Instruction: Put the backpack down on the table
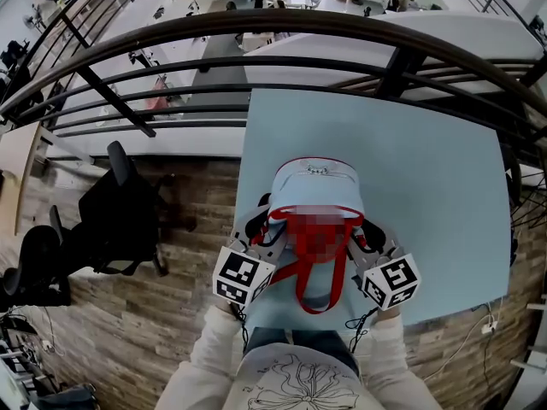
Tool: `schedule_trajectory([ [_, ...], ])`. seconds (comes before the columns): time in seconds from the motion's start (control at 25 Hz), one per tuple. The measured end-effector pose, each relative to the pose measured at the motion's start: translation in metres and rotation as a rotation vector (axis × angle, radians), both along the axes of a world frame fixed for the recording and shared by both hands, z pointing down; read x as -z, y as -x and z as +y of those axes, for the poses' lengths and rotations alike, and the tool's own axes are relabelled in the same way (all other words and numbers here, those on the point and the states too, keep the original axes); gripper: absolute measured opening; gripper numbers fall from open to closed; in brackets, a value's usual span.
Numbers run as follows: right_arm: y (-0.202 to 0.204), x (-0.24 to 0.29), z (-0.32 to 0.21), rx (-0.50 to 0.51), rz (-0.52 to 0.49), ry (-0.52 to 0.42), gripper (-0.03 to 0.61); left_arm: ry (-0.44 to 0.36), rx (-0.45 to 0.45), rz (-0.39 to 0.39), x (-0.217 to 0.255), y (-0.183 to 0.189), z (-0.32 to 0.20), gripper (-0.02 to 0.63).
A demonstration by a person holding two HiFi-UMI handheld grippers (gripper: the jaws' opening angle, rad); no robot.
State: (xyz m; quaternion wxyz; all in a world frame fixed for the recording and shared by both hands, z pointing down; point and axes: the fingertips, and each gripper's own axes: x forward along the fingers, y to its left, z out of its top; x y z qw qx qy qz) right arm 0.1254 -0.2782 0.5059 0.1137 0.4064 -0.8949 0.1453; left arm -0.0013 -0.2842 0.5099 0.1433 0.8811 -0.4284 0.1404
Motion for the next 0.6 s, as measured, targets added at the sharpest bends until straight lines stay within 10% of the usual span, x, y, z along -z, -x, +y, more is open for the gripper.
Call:
schedule_trajectory([
  [0.6,-0.007,-0.010,0.017,-0.058,0.008,0.005,0.172,0.019,0.006,0.000,-0.011,-0.004,0.017,0.172],
])
